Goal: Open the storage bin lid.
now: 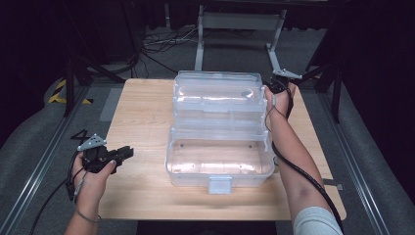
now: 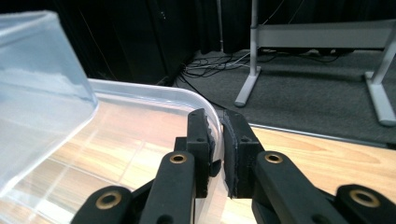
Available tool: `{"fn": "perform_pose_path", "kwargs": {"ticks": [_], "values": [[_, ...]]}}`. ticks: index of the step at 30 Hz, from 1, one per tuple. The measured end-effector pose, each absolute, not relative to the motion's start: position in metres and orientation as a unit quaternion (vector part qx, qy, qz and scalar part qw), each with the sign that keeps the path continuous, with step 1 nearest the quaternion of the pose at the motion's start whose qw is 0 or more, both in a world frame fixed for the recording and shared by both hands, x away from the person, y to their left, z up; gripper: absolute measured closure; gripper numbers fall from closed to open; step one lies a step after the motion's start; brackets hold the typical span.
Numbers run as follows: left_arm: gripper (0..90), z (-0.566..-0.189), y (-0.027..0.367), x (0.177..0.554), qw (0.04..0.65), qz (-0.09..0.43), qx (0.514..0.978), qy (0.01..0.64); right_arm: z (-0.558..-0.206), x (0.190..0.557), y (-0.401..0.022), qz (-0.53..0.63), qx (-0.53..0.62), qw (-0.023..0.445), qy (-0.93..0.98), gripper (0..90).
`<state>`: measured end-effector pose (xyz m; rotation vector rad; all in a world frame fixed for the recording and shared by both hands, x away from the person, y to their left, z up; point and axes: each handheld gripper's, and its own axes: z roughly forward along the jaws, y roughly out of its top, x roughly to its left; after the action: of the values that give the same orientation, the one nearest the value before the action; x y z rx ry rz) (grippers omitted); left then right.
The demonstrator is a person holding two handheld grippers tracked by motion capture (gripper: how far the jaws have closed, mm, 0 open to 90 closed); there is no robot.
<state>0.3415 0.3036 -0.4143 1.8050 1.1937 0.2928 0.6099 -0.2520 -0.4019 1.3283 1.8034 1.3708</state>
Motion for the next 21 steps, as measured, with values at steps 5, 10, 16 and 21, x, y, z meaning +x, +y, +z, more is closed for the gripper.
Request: {"fn": "perform_pose_path", "kwargs": {"ticks": [5,10,16,21], "values": [[74.1,-0.414,0.302,0.342,0.462,0.117,0.735,0.482,-0.402,0.608,-0.251,0.508,0.485,0.257,0.664,66.5],[73.3,-0.413,0.299,0.346,0.464,0.116,0.737,0.478,-0.390,0.598,-0.257,0.516,0.478,0.265,0.659,61.1],[72.3,-0.408,0.294,0.354,0.469,0.116,0.743,0.463,-0.377,0.584,-0.266,0.525,0.471,0.269,0.656,57.5],[68.3,-0.409,0.291,0.362,0.475,0.117,0.746,0.452,-0.367,0.562,-0.278,0.541,0.467,0.253,0.652,54.6]]}}
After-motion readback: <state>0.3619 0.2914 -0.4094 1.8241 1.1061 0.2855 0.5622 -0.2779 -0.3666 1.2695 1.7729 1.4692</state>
